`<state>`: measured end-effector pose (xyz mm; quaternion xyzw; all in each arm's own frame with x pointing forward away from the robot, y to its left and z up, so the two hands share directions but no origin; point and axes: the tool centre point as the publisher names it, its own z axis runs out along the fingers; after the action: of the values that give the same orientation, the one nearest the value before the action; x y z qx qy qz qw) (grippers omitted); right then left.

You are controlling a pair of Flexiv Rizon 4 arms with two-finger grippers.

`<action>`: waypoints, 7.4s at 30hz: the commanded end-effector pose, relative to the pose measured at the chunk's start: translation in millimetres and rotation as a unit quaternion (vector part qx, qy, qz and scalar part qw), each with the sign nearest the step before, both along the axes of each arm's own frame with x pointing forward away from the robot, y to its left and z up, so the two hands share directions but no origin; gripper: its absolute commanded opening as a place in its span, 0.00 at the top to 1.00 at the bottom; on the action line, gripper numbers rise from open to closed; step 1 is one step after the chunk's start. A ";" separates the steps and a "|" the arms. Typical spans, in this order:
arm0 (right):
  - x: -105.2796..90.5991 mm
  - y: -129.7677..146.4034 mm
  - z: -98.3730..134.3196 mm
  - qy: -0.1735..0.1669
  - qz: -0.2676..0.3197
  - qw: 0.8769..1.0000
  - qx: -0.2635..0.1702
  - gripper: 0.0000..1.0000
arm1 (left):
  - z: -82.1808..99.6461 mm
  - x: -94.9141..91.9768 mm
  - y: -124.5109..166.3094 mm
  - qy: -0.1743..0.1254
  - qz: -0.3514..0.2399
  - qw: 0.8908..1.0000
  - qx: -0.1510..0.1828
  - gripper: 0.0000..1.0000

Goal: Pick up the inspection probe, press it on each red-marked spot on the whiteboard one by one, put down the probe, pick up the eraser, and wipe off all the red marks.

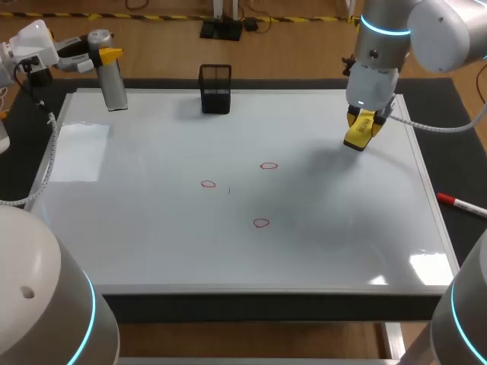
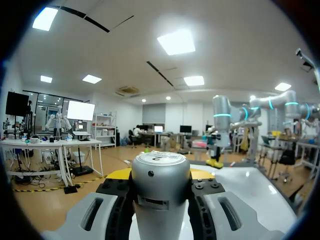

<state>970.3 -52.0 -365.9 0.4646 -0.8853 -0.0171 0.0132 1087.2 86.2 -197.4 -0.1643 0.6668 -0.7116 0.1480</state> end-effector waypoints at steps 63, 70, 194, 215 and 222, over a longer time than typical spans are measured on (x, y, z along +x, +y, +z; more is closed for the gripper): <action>0.0 -0.8 0.9 0.000 0.001 1.000 -0.001 1.00 | -29.5 -185.7 -204.5 -0.014 -0.172 0.981 -0.084 1.00; 0.0 -0.8 0.9 0.000 0.001 1.000 -0.001 1.00 | -34.9 -191.7 -210.2 -0.016 -0.170 0.982 -0.081 1.00; 0.0 -0.8 0.9 0.000 0.001 1.000 -0.001 1.00 | 3.9 -87.5 -67.7 -0.061 -0.094 0.993 -0.046 1.00; 0.0 -0.8 0.9 0.000 0.001 1.000 -0.001 1.00 | 0.4 -76.2 -37.2 -0.064 -0.078 0.993 -0.058 1.00; 0.0 7.7 3.0 -0.005 0.012 1.000 -0.003 1.00 | 0.4 -76.2 -37.2 -0.064 -0.078 0.993 -0.058 1.00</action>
<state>971.2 -49.2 -365.0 0.4708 -0.8820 -0.0183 0.0102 1010.8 48.8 -198.0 -0.0744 0.6243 -0.7674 0.1256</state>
